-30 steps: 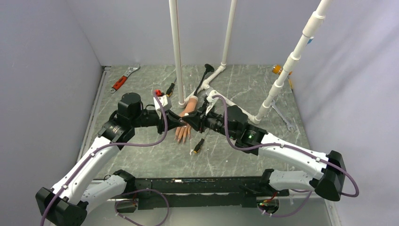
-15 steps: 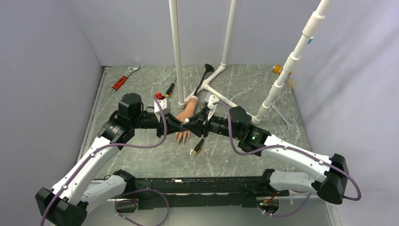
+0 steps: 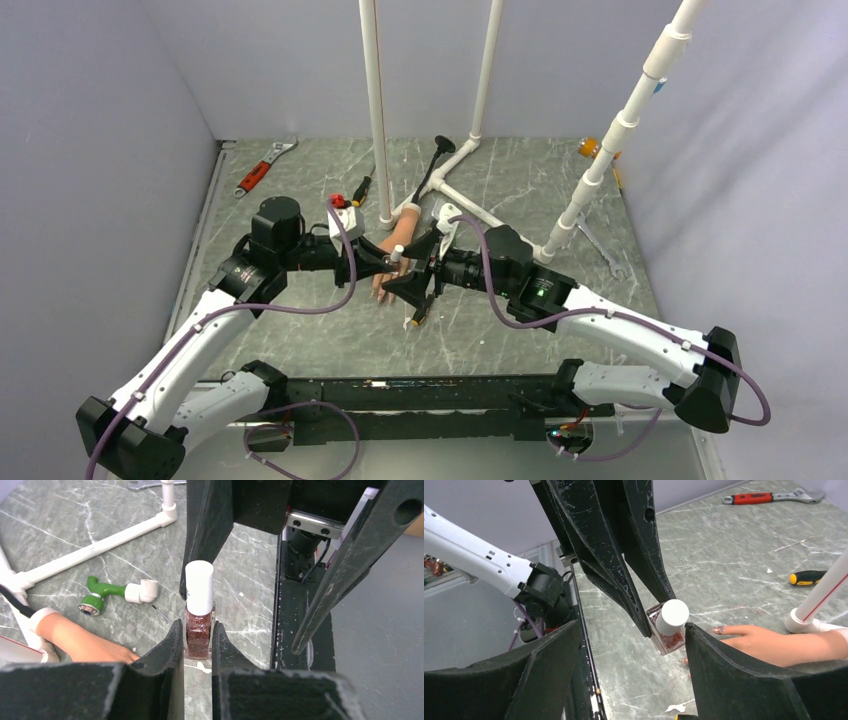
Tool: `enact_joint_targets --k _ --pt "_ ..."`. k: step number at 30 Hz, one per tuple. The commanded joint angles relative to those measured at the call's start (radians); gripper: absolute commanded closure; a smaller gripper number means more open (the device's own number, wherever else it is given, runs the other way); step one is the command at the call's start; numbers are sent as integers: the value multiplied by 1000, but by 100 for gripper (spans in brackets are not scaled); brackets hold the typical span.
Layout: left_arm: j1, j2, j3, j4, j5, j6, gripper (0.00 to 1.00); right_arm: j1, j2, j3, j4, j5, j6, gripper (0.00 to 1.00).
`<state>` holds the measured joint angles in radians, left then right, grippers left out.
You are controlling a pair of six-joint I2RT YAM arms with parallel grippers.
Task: Paint the nails
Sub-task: Unscrew the nail polish bottle.
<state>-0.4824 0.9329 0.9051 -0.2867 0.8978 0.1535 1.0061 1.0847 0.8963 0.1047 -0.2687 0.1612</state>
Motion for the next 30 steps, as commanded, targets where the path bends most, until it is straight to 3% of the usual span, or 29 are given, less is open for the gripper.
enact_joint_targets --k 1,13,30 --pt "-1 -17 26 73 -35 16 100 6 -61 -1 -5 90 24 21" --pt "-2 -40 15 91 -188 -7 100 7 -87 39 -76 255 65 19" --pt "0 -47 16 92 -321 -27 100 9 -16 162 -161 562 282 23"
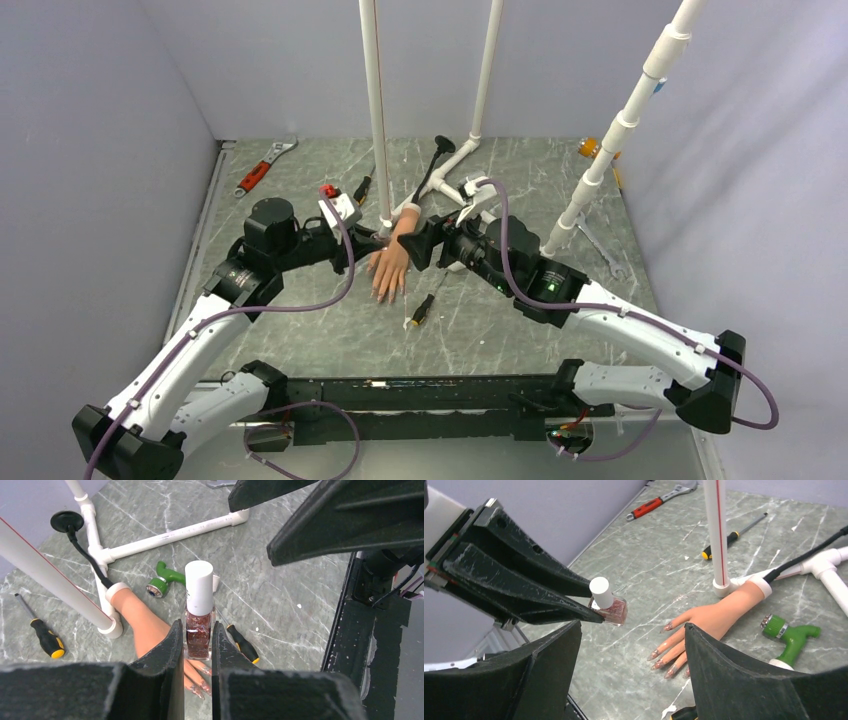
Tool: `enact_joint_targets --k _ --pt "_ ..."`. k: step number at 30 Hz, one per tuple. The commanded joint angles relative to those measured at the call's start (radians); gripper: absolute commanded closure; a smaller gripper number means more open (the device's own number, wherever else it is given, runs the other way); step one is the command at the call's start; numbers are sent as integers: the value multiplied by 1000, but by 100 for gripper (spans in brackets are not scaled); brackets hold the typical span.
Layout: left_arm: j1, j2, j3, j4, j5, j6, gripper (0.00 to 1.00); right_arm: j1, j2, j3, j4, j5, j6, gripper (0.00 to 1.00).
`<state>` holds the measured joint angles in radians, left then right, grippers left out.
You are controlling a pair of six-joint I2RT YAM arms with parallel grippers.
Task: Paint the nails
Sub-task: Unscrew the nail polish bottle.
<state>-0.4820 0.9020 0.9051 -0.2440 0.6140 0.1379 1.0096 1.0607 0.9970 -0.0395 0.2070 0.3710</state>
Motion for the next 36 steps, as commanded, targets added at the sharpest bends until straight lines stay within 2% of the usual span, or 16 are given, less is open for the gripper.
enact_joint_targets --k 1,11,24,30,36 --pt "-1 -15 16 48 -40 -11 100 5 12 63 -10 74 74 24" --pt "-1 -15 16 47 -53 -9 100 8 108 142 17 -25 84 31" --pt "-1 -14 16 45 -50 -11 100 12 208 227 -19 0 92 41" --pt "-1 -13 18 44 -43 -10 100 12 244 251 -26 -6 94 51" --pt "-1 -15 17 44 -39 -8 100 12 261 252 -18 -22 92 68"
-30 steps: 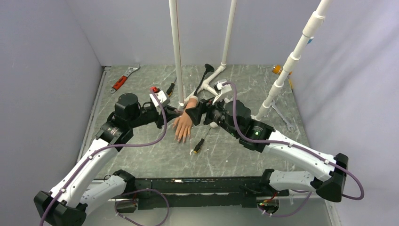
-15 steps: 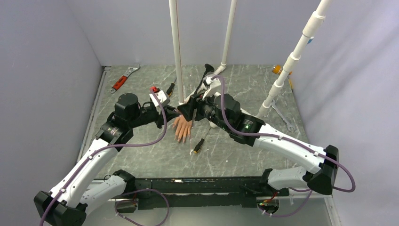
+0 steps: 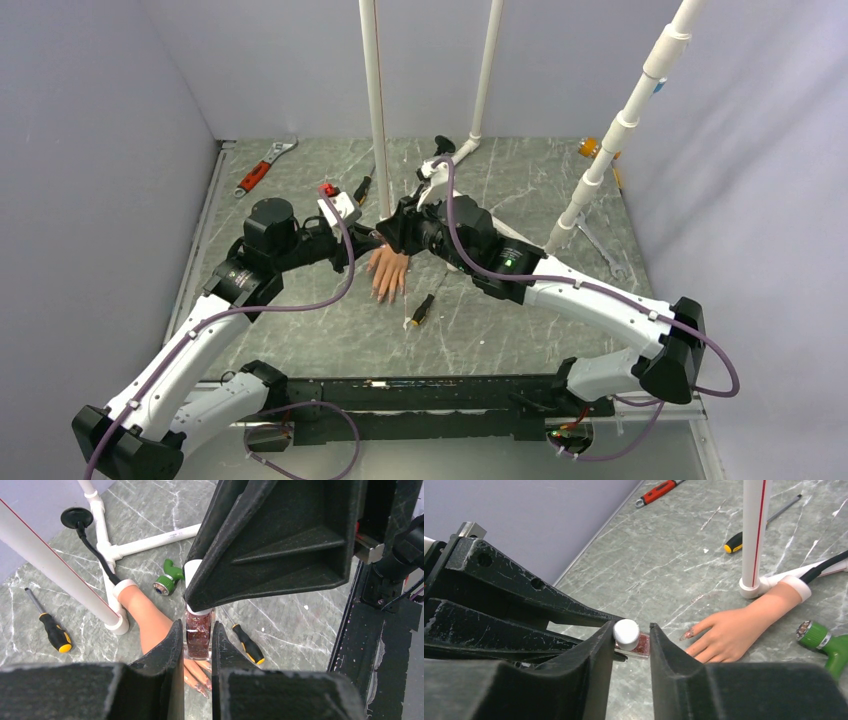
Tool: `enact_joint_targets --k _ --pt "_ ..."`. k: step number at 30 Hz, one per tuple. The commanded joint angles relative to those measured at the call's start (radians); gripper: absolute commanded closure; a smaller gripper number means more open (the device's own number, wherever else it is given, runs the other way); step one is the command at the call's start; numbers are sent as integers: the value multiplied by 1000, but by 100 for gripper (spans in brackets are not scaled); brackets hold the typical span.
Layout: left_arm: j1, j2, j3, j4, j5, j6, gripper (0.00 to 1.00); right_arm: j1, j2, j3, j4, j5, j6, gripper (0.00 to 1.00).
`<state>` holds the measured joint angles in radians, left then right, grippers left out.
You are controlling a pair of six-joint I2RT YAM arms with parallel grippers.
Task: Paint the nails
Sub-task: Unscrew the nail polish bottle.
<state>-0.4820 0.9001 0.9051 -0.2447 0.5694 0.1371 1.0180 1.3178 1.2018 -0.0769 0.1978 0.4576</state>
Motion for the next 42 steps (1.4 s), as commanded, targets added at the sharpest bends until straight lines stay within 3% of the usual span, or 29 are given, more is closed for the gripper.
enact_joint_targets --k 1,5,11,31,40,42 --pt "-1 -13 18 45 8 -7 100 4 5 47 18 -10 8 71" --pt "-1 -14 15 51 4 -12 100 4 -3 30 30 -16 13 88" --pt "-1 -4 18 45 13 -9 100 3 -18 -4 71 -91 -26 100" --pt "-1 17 22 47 286 16 100 0 -102 -98 81 -428 -322 100" --pt "0 26 25 38 300 23 100 1 -93 -98 39 -430 -351 100" --pt "-1 27 28 33 295 26 100 1 -88 -83 23 -412 -357 92"
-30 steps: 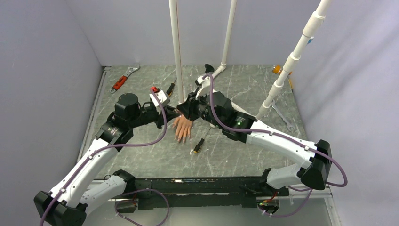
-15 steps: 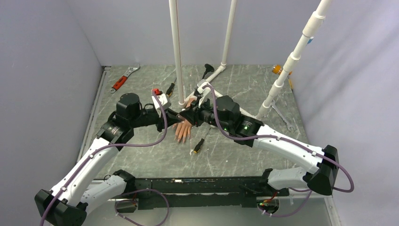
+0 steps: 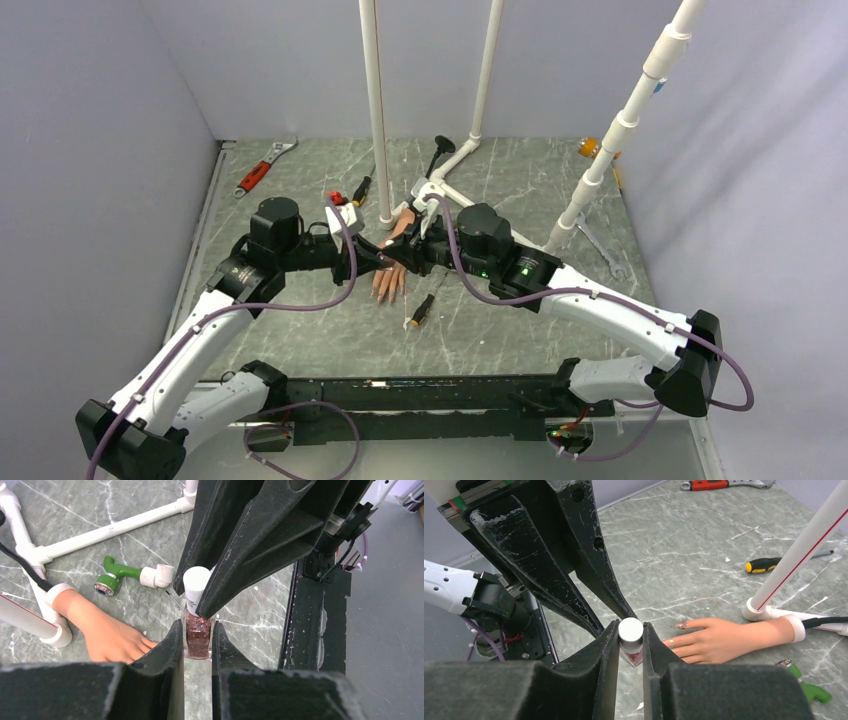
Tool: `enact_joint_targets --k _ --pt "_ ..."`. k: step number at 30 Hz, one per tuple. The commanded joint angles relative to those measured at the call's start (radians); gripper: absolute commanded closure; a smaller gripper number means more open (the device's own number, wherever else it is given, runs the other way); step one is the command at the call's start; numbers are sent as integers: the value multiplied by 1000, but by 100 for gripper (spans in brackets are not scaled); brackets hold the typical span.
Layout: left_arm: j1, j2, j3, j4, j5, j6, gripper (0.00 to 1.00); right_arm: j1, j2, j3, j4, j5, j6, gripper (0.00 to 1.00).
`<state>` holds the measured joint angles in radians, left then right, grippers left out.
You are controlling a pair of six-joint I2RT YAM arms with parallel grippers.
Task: Paint the nails
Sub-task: Unscrew the nail polish bottle.
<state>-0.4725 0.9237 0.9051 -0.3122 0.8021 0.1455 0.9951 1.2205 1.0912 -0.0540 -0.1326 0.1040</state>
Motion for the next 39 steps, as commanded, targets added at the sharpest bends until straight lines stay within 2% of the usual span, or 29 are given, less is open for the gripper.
enact_joint_targets --k 1,5,8,13,19,22,26,36,39 --pt "-11 5 29 97 60 18 100 24 9 32 -5 -71 -5 84" --pt "-11 2 26 101 40 17 100 25 5 46 -21 -20 -3 48" --pt "-10 3 24 105 37 14 100 23 1 67 -48 15 12 33" --pt "-9 6 25 108 18 5 100 25 -48 65 -54 86 92 21" --pt "-10 -1 24 105 -43 -1 100 25 -96 37 -14 211 199 18" --pt "-10 6 30 99 -72 -4 100 25 -98 18 26 215 246 18" --pt "-11 0 28 102 -96 -9 100 24 -84 28 20 298 309 21" --pt "-11 1 35 92 -155 -12 100 31 -22 135 -107 413 370 38" --pt "-11 4 35 94 -166 -14 100 37 -5 162 -144 434 387 39"
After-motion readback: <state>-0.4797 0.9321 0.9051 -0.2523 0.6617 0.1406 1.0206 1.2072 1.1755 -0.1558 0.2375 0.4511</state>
